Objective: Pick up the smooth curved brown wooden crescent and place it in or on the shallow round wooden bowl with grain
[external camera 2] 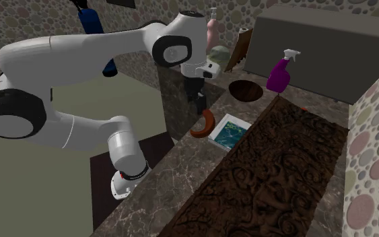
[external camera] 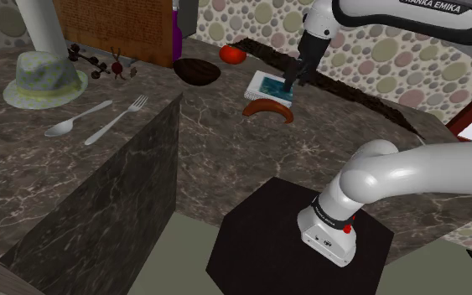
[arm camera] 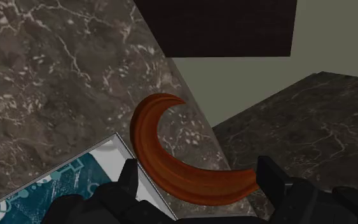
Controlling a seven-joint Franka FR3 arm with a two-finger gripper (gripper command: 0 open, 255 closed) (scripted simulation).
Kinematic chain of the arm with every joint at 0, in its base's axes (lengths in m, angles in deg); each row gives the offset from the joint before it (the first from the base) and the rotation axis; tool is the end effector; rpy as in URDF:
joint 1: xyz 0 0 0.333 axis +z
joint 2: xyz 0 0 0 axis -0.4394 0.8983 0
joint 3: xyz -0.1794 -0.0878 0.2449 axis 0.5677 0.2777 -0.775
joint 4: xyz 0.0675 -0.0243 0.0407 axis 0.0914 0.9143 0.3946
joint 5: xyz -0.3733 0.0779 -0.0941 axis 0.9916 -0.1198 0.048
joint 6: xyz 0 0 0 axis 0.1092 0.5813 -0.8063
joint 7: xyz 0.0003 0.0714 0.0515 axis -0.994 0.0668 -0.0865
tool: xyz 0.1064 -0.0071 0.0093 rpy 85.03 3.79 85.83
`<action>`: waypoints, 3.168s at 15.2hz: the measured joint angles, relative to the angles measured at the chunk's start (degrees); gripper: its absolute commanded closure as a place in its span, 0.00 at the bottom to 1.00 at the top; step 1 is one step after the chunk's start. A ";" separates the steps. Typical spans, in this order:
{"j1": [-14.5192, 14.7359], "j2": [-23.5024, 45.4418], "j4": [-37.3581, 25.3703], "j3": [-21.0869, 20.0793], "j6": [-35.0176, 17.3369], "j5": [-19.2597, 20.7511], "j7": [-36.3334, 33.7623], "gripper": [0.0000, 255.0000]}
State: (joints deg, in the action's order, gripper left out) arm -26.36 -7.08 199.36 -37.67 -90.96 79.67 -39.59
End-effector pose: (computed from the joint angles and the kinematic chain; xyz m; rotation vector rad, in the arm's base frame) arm 0.3078 -0.0126 0.5724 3.1080 -0.0172 0.0573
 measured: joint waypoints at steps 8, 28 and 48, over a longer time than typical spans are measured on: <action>12.70 -3.29 13.20 13.15 -23.14 9.91 38.63 0.00; 16.33 0.92 18.63 19.42 -36.64 13.57 50.14 1.00; 17.45 -0.90 9.80 17.23 -26.02 11.40 50.36 1.00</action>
State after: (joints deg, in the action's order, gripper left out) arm -8.91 -7.98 209.16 -20.44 -116.97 91.07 10.77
